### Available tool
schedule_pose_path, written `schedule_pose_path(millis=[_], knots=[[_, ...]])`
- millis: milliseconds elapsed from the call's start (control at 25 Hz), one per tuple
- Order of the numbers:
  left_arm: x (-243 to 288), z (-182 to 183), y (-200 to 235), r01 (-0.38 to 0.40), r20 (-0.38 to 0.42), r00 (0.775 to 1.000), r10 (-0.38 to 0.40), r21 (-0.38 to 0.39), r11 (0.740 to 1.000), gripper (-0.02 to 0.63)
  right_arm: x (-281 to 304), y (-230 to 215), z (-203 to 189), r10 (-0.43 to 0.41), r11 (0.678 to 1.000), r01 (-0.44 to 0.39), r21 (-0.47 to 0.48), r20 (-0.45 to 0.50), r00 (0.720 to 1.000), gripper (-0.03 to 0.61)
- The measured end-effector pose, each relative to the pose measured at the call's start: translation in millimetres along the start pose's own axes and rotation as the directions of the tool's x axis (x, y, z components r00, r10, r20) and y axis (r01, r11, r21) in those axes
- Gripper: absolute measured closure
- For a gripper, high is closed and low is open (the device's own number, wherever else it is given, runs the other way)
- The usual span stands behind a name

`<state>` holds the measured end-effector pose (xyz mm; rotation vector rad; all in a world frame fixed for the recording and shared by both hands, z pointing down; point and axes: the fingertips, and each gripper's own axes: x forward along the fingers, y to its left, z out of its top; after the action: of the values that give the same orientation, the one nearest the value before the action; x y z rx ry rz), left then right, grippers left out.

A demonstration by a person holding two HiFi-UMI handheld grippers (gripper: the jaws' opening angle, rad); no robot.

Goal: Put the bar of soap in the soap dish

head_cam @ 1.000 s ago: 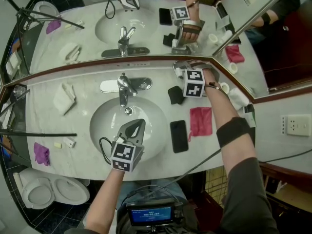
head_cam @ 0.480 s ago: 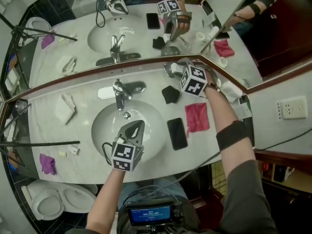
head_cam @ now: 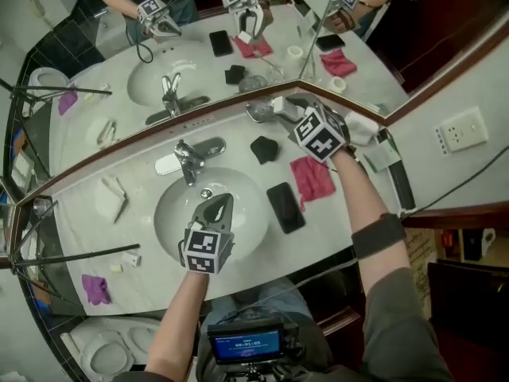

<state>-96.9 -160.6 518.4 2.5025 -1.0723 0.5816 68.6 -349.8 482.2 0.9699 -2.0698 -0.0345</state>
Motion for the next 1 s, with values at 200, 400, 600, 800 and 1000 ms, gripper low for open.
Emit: schedule_pose_path(millis=[200,400,600,800,1000], knots=[[2.2,4.7,-10.4,0.03,-0.007,1.0,-0.03,0.051,0.998,0.614,-36.1,11.6,-21.7,-0.093,0.964,0.076,0.256,0.057,0.994,0.365],[3.4,8.7,-27.8,0.076,-0.022,0.997,-0.074,0.091,0.993,0.614,-61.7,32.2,-72.9,-0.164,0.875,0.13,0.467,0.031,0.986,0.365],[3.6,11.0,-45.8,0.115,-0.032,0.993,-0.112,0.131,0.985,0.614,-88.3,62.9,-119.1,-0.196,0.711,0.145,0.689,-0.004,0.981,0.365],[0.0,10.8,-64.1,0.149,-0.046,0.989,-0.143,0.161,0.976,0.614,-107.4,102.7,-186.2,-0.193,0.54,0.222,0.812,-0.137,0.972,0.365],[-4.8,3.2,-76.0,0.167,-0.066,0.985,-0.158,0.175,0.97,0.614,-112.4,155.8,-256.8,-0.106,0.45,0.315,0.836,-0.3,0.948,0.365]])
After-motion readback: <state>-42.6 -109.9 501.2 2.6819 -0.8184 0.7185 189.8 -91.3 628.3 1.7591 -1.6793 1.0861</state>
